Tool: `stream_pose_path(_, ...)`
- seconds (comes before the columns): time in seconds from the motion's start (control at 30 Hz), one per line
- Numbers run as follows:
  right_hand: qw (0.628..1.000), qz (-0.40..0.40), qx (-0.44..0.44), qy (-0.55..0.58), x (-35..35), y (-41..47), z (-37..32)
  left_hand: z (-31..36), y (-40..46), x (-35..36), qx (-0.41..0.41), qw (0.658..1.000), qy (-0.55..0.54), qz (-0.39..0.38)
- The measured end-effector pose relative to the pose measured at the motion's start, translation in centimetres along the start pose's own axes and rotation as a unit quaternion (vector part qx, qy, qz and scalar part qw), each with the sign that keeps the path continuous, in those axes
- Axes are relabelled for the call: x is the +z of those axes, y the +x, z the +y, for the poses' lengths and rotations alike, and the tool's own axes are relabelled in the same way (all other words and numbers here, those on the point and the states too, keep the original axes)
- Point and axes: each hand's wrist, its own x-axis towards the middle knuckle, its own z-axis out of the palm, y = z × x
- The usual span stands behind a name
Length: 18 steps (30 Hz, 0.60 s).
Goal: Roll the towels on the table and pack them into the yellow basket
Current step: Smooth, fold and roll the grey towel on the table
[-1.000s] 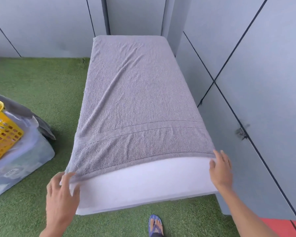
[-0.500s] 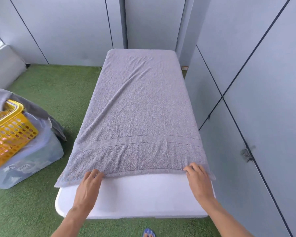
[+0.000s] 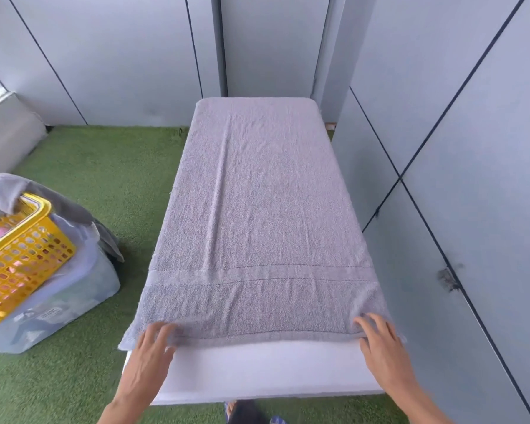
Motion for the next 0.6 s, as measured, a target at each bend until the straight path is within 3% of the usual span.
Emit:
stream_pose_path(0.4,0.996,0.071,0.036,0.03,1.1,0.7,0.5,-5.4,0.3,-1.7,-0.01,0.998,0.057,-0.013)
stream_pose_path(0.6,0.998,0.06,0.028,0.013,1.4,0.4,1.7,-5.8,-0.2,-2.0,-0.009,0.998,0.054,-0.022)
